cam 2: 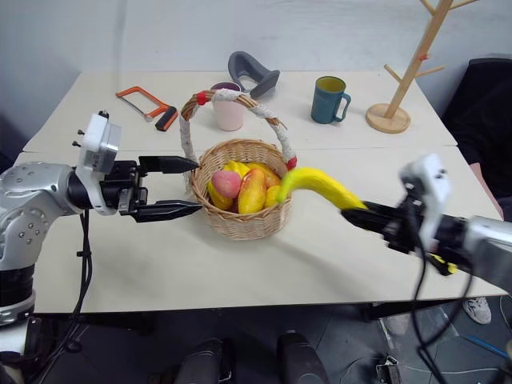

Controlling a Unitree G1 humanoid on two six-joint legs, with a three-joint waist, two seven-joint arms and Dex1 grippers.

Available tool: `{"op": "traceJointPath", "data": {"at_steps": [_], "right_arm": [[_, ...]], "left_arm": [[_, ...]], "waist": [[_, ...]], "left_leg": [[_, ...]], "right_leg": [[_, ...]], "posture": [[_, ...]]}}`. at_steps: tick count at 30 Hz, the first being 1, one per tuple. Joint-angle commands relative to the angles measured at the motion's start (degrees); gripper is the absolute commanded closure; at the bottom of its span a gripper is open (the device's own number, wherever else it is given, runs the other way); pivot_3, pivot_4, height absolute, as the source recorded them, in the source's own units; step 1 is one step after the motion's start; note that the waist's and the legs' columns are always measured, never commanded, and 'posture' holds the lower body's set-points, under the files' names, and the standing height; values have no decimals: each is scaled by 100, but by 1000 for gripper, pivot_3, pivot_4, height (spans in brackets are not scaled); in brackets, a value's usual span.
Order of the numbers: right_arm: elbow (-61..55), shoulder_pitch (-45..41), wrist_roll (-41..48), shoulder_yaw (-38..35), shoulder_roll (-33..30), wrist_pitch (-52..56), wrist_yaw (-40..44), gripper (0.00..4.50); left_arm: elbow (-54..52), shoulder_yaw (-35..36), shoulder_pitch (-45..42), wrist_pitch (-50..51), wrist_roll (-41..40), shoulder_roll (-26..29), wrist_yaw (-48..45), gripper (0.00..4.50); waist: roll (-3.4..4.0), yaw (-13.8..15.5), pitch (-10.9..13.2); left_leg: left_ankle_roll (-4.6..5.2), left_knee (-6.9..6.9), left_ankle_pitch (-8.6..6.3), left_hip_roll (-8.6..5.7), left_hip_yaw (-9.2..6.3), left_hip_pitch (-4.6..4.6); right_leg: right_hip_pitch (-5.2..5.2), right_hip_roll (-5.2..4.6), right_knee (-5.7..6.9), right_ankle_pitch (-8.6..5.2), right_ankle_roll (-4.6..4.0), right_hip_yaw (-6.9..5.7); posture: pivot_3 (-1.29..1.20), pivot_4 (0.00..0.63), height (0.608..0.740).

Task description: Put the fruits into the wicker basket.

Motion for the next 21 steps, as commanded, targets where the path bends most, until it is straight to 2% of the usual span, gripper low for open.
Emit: {"op": "traceJointPath", "data": {"at_steps": [1, 4, 10, 12, 15, 18, 21], "right_arm": [[-67, -862, 160, 990, 739, 136, -1105, 4098], [294, -1618, -667, 2095, 1385, -153, -1284, 4098], [1277, -2464, -2022, 3006, 2310, -804, -1644, 4098], [1338, -2493, -2253, 3072, 2405, -883, -1639, 3354], [1184, -2455, -3282, 3896, 1886, -1490, -1279, 2342], [1181, -2373, -3338, 3662, 2029, -1537, -1276, 1251], [862, -2339, -3276, 3374, 1910, -1409, -1135, 237]], "left_arm": [[4, 128, -82, -130, 14, 45, 4, 0], [1, 166, -77, -183, 41, 31, 61, 0], [-411, 310, 233, -162, -64, 39, 230, 0], [-481, 357, 287, -166, -73, 41, 299, 0], [-554, 421, 366, -169, -96, 28, 362, 0], [-616, 425, 425, -183, -102, -14, 416, 0], [-587, 371, 392, -204, -94, -74, 422, 0]], "waist": [[2, 2, 1], [2, 4, 1], [0, 10, -1], [-1, 32, -1], [-1, 31, -1], [-2, 10, -1], [-2, 3, -1]], "left_leg": [[-13, -1, 8, -1, 2, -7], [-24, -1, 14, 0, 6, -23], [-17, 13, 9, -3, 18, -64], [-16, 31, 10, -2, 13, -111], [-16, 32, 10, -6, 12, -111], [-13, 31, 12, -10, 15, -107], [-23, 26, 19, 0, 15, -105]], "right_leg": [[-10, -1, 2, 0, 0, 2], [-29, -1, 4, -4, -5, 2], [-75, -11, 13, -3, -5, 5], [-123, -12, 40, -3, -5, 1], [-123, -16, 42, -4, -5, 0], [-121, -17, 43, -3, -5, 2], [-124, -4, 51, -4, -5, 1]], "posture": [[0, 150, 740], [0, 150, 740], [0, 150, 740], [0, 150, 740], [0, 150, 740], [0, 150, 740], [0, 150, 740]]}}
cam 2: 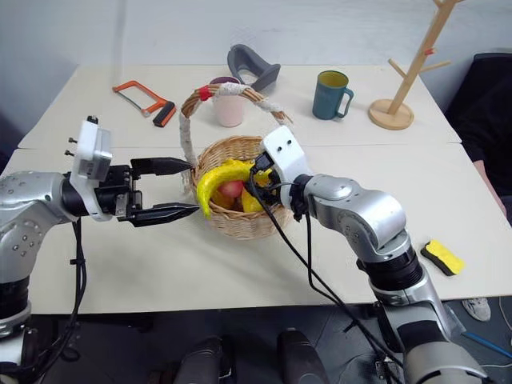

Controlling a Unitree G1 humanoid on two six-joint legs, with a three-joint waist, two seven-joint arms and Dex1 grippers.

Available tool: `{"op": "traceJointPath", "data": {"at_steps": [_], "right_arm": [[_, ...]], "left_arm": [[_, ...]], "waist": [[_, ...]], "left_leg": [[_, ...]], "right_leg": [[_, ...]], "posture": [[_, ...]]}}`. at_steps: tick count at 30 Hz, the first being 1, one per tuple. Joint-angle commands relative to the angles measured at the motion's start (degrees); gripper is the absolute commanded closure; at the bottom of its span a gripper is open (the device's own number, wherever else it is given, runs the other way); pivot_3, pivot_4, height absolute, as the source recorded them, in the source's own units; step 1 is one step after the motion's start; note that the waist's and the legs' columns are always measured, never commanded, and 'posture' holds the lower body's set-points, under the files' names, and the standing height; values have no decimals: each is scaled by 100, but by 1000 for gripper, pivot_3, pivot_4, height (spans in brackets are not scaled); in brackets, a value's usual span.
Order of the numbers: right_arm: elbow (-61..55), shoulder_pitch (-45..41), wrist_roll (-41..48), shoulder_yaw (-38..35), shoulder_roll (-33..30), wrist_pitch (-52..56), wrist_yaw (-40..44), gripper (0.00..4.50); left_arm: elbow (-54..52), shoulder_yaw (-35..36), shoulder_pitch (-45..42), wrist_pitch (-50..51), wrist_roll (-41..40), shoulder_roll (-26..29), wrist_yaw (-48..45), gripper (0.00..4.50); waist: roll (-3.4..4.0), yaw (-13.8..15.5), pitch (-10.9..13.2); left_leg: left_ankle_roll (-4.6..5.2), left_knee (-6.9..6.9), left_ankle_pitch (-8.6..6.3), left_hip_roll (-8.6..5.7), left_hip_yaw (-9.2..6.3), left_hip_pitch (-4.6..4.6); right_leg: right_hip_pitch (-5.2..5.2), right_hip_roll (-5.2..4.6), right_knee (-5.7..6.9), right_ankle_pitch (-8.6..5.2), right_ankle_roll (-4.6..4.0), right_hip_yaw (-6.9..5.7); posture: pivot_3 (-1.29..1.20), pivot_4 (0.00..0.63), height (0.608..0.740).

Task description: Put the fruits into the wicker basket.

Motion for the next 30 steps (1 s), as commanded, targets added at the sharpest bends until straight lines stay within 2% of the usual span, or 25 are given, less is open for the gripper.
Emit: {"op": "traceJointPath", "data": {"at_steps": [1, 7, 11, 13, 15, 20, 27, 30], "right_arm": [[-580, 16, 91, -456, -111, 58, 172, 237], [-1455, 269, 1275, -1543, -254, 930, 501, 237], [-1877, 625, 1863, -2357, -879, 1324, 668, 237], [-1934, 748, 2097, -2712, -1089, 1403, 675, 237], [-1755, 711, 1942, -2939, -1056, 1318, 324, 237], [-1254, 495, 1361, -2591, -599, 982, -250, 237], [-22, 197, 85, -1561, 132, -274, -301, 237], [382, 99, -281, -1445, 301, -717, -260, 817]], "left_arm": [[-116, 66, -60, -101, -94, -2, -5, 0], [332, -78, -366, -250, 66, 56, -260, 0], [560, -201, -648, -294, 86, 4, -396, 0], [568, -260, -707, -291, 65, -37, -429, 0], [532, -334, -765, -253, 3, -102, -464, 0], [495, -424, -870, -214, -30, -239, -471, 0], [376, -457, -944, -182, -69, -377, -413, 0], [297, -419, -926, -141, -107, -383, -370, 0]], "waist": [[0, 9, 0], [0, 23, 0], [0, 42, 0], [0, 39, 0], [0, 30, 0], [0, -39, 0], [0, -67, 0], [0, -67, 0]], "left_leg": [[-4, -2, 2, 1, -2, 1], [-5, -3, 3, 1, -4, 0], [3, -1, 0, -3, -6, 2], [6, -2, -1, -5, -5, 1], [7, -2, -2, -4, -6, 1], [-6, -6, 6, 0, -2, 9], [-8, -5, 8, -1, -2, 5], [-8, -4, 8, -2, -2, 3]], "right_leg": [[-1, 2, 1, 0, -1, -1], [0, 0, 2, -1, -2, -4], [7, -6, -5, -1, -2, -6], [9, -7, -11, -1, -2, -5], [9, -6, -11, -1, -2, -4], [6, 4, -1, -1, -2, 3], [2, 3, 0, -1, -2, 2], [1, 2, 0, -1, -2, 1]], "posture": [[0, 150, 740], [0, 150, 740], [0, 150, 740], [0, 150, 740], [0, 150, 740], [0, 150, 740], [0, 150, 740], [0, 150, 740]]}}
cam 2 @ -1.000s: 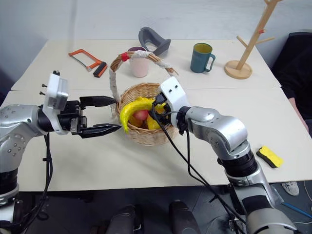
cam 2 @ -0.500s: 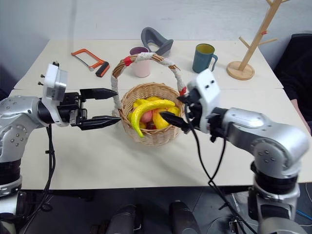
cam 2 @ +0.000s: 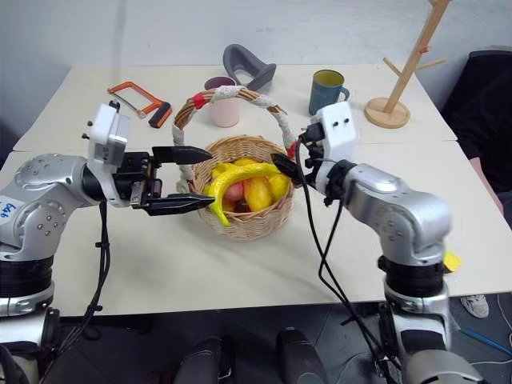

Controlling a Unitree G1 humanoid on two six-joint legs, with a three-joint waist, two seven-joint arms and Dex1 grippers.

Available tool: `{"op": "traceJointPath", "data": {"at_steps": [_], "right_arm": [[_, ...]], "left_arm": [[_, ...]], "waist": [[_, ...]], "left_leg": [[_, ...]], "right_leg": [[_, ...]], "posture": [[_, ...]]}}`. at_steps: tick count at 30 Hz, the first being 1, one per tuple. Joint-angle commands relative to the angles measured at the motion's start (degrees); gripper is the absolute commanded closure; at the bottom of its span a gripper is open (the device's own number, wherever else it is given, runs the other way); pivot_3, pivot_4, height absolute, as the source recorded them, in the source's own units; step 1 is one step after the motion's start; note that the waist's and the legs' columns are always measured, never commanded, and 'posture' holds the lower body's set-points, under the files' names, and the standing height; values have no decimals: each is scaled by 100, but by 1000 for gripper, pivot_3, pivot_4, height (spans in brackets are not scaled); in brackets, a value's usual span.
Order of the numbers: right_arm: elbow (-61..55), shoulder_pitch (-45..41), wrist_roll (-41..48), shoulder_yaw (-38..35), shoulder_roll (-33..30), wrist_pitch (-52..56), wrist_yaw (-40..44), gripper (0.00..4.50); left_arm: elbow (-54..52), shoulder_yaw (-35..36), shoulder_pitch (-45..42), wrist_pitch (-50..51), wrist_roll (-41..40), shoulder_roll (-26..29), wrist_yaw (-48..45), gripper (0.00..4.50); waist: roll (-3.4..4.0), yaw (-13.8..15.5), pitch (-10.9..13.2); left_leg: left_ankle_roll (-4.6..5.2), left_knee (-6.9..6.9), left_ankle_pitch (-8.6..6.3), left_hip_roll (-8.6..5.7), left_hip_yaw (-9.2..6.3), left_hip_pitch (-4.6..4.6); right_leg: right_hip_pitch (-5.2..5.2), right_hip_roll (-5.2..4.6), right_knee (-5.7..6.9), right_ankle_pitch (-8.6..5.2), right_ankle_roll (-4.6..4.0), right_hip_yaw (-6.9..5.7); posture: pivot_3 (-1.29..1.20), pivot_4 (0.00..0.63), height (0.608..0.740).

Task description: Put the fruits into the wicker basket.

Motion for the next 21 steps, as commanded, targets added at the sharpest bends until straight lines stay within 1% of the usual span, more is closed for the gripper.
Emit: {"op": "traceJointPath", "data": {"at_steps": [1, 8, 10, 16, 17, 19, 21], "right_arm": [[162, -160, -331, -39, 92, -508, 47, 1144], [-19, -143, -368, -145, 136, -510, 164, 3684], [-44, -153, -393, -188, 144, -500, 159, 4150], [-174, -191, -377, -444, -30, -396, 183, 4161], [-247, -174, -369, -508, -161, -349, 228, 4161], [-444, -35, -364, -797, -682, -178, 385, 4161], [-549, 162, -349, -1081, -1155, -82, 550, 4161]], "left_arm": [[-287, 143, -47, 14, -164, 14, 57, 0], [-454, 185, -22, 133, -244, 28, 211, 0], [-458, 169, -54, 157, -254, 25, 228, 0], [-377, 93, -205, 202, -289, 22, 184, 0], [-349, 78, -231, 204, -290, 14, 167, 0], [-296, -2, -296, 188, -271, -34, 126, 0], [-256, -45, -349, 185, -273, -84, 96, 0]], "waist": [[0, 1, 0], [0, 8, 0], [0, 8, 0], [0, 8, 0], [0, 10, 0], [3, 32, 2], [3, 116, 2]], "left_leg": [[0, -1, 0, -1, 0, 0], [0, 1, 0, 0, -1, 0], [0, 1, 0, 0, -1, -1], [0, -1, 0, 1, -1, 0], [0, -1, 0, 0, -1, 0], [0, -1, 0, -1, 1, -1], [1, 0, 0, -2, -1, -2]], "right_leg": [[0, -1, 0, 0, 0, 0], [0, -1, 3, 0, 0, -1], [0, -1, 4, 0, 0, -1], [-1, -1, 3, 0, 0, -1], [-1, -1, 3, 0, 0, -1], [-2, -2, 2, 0, 0, -1], [-1, -3, -1, 0, 0, -2]], "posture": [[0, 150, 740], [0, 150, 740], [0, 150, 740], [0, 150, 740], [0, 150, 740], [0, 150, 740], [0, 150, 740]]}}
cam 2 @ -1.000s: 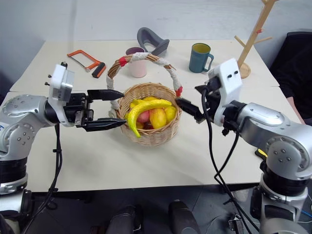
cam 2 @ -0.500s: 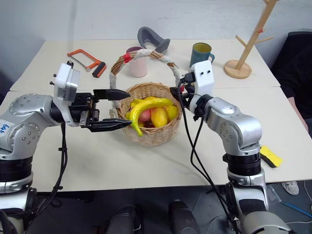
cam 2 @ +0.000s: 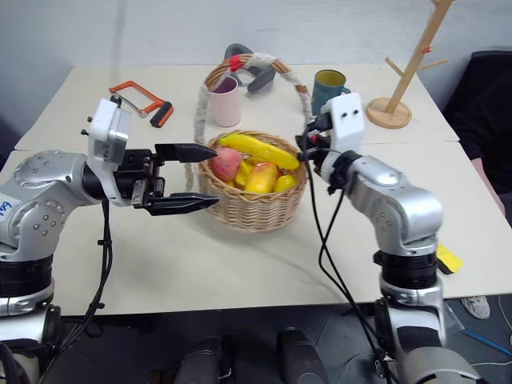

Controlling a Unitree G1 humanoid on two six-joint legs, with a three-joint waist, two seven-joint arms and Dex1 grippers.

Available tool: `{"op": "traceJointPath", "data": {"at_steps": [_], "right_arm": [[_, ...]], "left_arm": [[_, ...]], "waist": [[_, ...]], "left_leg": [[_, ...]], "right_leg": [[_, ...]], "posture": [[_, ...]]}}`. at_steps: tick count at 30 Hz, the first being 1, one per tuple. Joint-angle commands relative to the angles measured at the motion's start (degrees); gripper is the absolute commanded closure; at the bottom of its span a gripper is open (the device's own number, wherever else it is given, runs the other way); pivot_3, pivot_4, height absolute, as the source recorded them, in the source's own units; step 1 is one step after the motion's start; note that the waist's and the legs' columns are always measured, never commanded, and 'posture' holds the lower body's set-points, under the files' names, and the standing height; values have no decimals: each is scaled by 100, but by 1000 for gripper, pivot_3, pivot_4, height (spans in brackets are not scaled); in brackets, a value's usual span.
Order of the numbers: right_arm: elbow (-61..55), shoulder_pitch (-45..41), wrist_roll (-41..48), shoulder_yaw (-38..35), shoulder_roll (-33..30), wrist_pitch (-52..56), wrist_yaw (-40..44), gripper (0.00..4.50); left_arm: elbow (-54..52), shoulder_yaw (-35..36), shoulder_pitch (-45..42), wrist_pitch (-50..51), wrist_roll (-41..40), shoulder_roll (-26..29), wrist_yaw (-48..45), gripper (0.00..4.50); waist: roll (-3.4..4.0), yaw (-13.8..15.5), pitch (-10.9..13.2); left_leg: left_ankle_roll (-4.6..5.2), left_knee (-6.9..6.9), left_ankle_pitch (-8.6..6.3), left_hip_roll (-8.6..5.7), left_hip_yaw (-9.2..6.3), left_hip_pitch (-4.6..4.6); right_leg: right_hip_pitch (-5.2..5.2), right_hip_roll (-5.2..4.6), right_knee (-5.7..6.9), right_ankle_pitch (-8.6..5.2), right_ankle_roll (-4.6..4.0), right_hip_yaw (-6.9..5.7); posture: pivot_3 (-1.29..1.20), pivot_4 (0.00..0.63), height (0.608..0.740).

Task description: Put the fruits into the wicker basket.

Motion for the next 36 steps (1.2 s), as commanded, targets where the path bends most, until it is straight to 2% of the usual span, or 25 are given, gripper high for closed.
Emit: {"op": "traceJointPath", "data": {"at_steps": [1, 4, 7, 11, 15, 20, 25, 31, 36], "right_arm": [[-434, 340, -23, -888, -869, 10, 330, 4161], [-240, 916, -259, -1460, -1578, -250, 560, 4161], [292, 1411, -522, -2018, -1923, -754, 672, 4161], [915, 1707, -832, -2383, -1930, -1452, 602, 4161], [1449, 1870, -1145, -2299, -1775, -2118, 537, 4161], [1523, 2214, -1114, -2475, -1613, -2535, 651, 2582], [634, 3142, -765, -2972, -1943, -2334, 1338, 945], [-94, 4687, 130, -4939, -2690, -1115, 2862, 945], [58, 6221, 587, -6608, -3047, -169, 4392, 945]], "left_arm": [[-37, -8, -169, -36, -95, -54, -82, 0], [29, -50, -246, -46, -84, -126, -130, 0], [158, -134, -330, -120, 0, -233, -168, 0], [347, -257, -473, -226, 88, -393, -236, 0], [543, -416, -651, -381, 225, -588, -296, 0], [673, -490, -749, -468, 332, -733, -306, 0], [768, -456, -708, -532, 418, -763, -293, 0], [878, -404, -622, -617, 455, -714, -410, 0], [1020, -396, -658, -700, 476, -753, -499, 0]], "waist": [[0, 56, 0], [0, 127, 0], [0, 143, 0], [2, 93, -1], [4, 29, -1], [5, 22, -1], [9, 62, -3], [14, 153, -2], [10, 165, 0]], "left_leg": [[1, 0, -1, -2, -2, 0], [9, 3, -5, -9, 0, 1], [9, 6, -5, -7, 5, 2], [6, 4, 4, -7, 10, 11], [1, 3, 8, -7, 10, 14], [-2, 2, 10, -4, 8, 15], [-2, 3, 10, -6, 6, 15], [1, 2, 10, -9, 6, 30], [17, -26, -12, -6, -12, 120]], "right_leg": [[1, -1, -5, 0, 0, -1], [9, -4, -15, 0, 1, 1], [10, -1, -18, 1, 4, 6], [11, 7, -7, 3, 6, 13], [10, 9, -2, 3, 6, 14], [11, 10, 1, 2, 7, 15], [15, 9, 0, 2, 8, 14], [33, 9, -5, 1, 12, 14], [153, 17, -76, 0, 14, 4]], "posture": [[0, 150, 740], [0, 150, 740], [0, 150, 740], [0, 150, 740], [0, 150, 740], [0, 150, 740], [0, 150, 740], [0, 150, 740], [0, 150, 740]]}}
